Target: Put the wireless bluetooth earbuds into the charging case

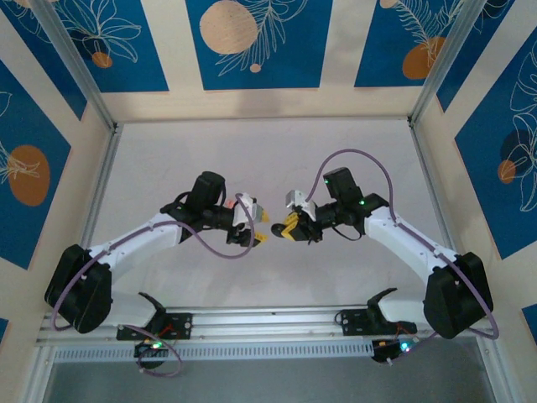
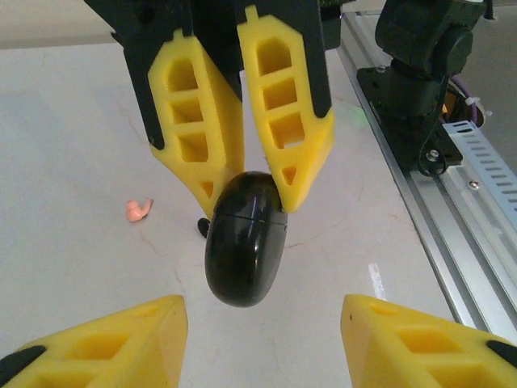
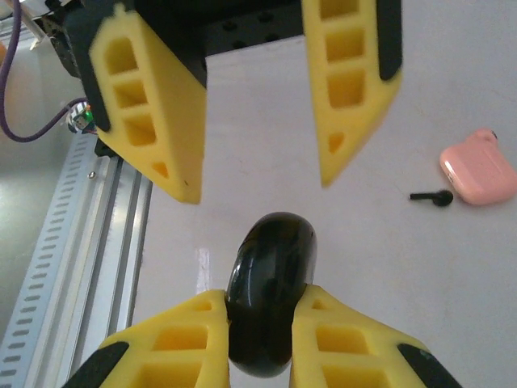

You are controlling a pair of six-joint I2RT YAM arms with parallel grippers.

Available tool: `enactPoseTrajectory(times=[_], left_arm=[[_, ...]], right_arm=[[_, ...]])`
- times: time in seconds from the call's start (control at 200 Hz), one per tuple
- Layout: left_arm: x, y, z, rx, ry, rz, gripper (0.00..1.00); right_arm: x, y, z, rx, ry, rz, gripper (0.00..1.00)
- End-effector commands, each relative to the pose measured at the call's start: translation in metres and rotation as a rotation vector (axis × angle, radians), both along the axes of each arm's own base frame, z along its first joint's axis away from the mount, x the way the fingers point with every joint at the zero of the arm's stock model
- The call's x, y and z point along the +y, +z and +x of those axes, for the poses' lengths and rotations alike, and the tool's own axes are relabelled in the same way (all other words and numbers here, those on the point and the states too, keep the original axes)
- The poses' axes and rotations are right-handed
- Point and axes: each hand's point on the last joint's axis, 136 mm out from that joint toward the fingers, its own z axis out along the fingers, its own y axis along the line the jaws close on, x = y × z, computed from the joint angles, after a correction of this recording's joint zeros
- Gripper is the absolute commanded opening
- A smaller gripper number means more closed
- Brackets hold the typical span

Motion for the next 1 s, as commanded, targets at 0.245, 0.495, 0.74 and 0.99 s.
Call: enactPoseTrajectory(times=[0.245, 0.495, 0.74, 0.99], left_arm=[[-0.006, 0.005, -0.017, 0.004, -0.103, 0.017, 0.47], [-0.008, 0.005, -0.020, 0.002, -0.113, 0.016, 0.33], [-0.010, 0.007, -0.020, 0.019, -0.111, 0.001, 0.21], [-0.020, 0.020, -0.005, 0.066, -0.015, -0.169, 0.17]], right_arm=[[0.016, 0.018, -0.007, -0.078, 0.085, -0.005, 0.16], [0.021, 0.019, -0.006, -0.075, 0.101, 0.001, 0.16], [0.020, 0.019, -0.003, -0.096, 0.083, -0.004, 0.20], [-0.002, 0.022, -0.003, -0.179, -0.067, 0.081, 0.43]])
